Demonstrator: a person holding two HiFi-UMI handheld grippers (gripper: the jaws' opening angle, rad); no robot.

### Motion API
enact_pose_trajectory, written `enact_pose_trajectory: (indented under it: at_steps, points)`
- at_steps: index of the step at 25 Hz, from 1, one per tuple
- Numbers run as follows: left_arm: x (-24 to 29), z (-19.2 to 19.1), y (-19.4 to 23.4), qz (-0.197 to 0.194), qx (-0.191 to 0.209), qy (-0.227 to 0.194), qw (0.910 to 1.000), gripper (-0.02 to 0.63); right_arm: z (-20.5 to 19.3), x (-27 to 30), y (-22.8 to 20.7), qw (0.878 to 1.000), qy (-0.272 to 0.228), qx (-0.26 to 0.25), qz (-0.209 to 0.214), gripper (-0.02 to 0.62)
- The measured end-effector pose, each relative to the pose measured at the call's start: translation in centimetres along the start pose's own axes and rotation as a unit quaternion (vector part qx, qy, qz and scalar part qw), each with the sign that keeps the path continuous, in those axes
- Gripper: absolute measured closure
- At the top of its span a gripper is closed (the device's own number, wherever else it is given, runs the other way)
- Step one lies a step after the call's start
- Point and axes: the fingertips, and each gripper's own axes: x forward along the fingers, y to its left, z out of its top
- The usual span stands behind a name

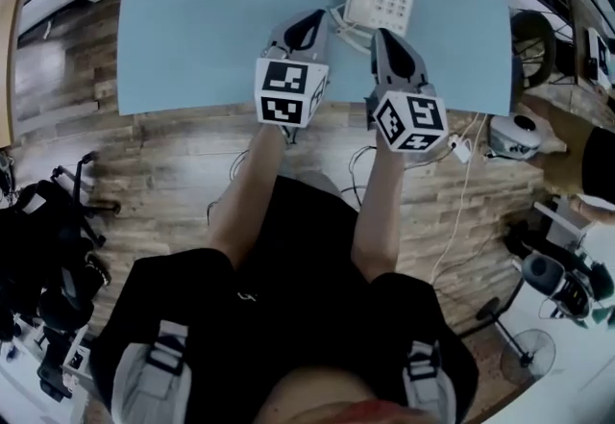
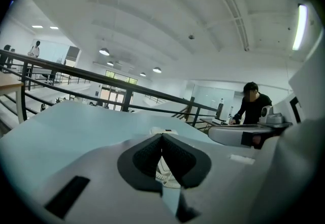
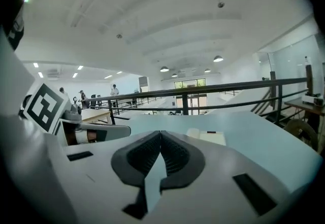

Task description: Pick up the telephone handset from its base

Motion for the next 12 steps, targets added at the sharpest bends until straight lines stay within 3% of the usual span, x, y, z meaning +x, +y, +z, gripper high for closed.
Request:
enact_pose_trajectory:
  at_steps: [7,12]
  points:
    - [2.4,-1.6,2.4,-0.001,-0.020,0.027,0.9994,0.606,-2.8,3.4,-0.7,0.999,0.048,-0.002,-0.006,0.600]
    - [4.1,-3.6,2.1,0.000,-0.034,0.049,0.9982,0.606,-5.2,5.0,-3.8,0.996,0.092,-0.012,-0.001,0.598]
